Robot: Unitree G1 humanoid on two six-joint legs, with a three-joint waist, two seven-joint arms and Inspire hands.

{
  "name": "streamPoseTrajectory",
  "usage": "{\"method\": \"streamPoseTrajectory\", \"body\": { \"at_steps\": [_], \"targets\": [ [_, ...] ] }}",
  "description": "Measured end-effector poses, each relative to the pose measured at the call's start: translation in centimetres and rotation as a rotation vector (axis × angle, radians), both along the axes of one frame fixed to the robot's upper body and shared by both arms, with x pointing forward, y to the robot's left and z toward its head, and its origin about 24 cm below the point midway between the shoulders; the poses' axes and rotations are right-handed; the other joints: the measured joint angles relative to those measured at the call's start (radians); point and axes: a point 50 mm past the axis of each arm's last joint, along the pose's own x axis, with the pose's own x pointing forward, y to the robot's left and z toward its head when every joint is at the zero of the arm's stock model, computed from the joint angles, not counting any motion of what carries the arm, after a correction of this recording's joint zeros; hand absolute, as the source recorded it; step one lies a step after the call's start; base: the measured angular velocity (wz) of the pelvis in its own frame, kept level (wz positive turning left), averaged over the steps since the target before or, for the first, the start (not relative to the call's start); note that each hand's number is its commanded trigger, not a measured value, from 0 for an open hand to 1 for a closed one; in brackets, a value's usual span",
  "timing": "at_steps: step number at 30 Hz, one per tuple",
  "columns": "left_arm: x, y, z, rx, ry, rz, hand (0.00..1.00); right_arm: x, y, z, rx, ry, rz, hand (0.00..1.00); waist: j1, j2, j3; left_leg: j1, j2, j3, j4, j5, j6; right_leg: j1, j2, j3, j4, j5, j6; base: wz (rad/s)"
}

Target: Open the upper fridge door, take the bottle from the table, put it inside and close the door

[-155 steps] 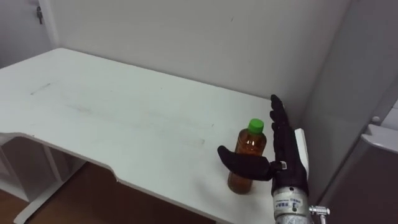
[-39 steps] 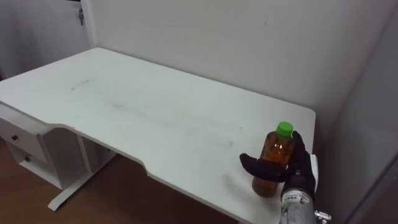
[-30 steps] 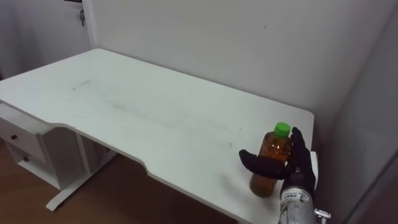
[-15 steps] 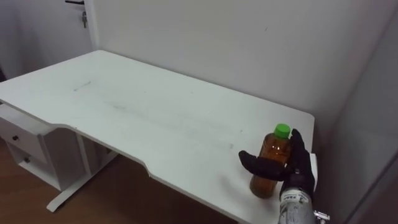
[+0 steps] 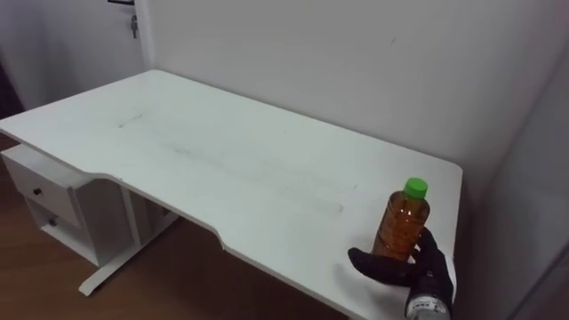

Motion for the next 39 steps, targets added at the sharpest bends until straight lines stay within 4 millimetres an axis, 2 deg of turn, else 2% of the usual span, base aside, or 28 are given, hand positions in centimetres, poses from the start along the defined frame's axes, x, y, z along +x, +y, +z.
{"method": "streamPoseTrajectory", "body": {
  "at_steps": [7, 13, 25, 39],
  "targets": [
    [0.4, -0.1, 0.0, -0.004, -0.015, -0.010, 0.00, 0.2, -0.3, 0.1, -0.012, 0.003, -0.017, 0.00, 0.000, 0.004, 0.0026, -0.013, -0.002, -0.011, 0.009, 0.000, 0.001, -0.010, -0.006, -0.020, 0.015, -0.001, 0.000, 0.04],
    [1.0, -0.3, 0.1, -0.014, -0.040, 0.002, 0.00, 0.6, -0.4, 0.8, -0.008, -0.014, -0.025, 0.00, 0.001, 0.000, 0.0010, -0.047, -0.003, -0.011, 0.025, 0.004, 0.004, -0.041, -0.014, -0.040, 0.031, -0.002, -0.002, -0.01],
    [1.2, -0.4, 0.1, -0.040, -0.069, 0.072, 0.00, 1.2, -1.4, 1.3, -0.001, -0.020, -0.098, 0.00, 0.013, -0.002, 0.0027, -0.062, -0.014, -0.014, 0.023, 0.014, 0.012, -0.067, -0.026, -0.041, 0.033, -0.007, 0.002, 0.00],
    [1.2, 0.0, 0.2, -0.030, -0.084, 0.084, 0.00, 1.6, -2.4, 2.5, -0.030, -0.041, -0.179, 0.00, 0.024, -0.001, 0.0037, -0.075, -0.018, -0.026, 0.022, 0.014, 0.012, -0.071, -0.023, -0.040, 0.035, -0.008, 0.007, 0.03]
  ]
}}
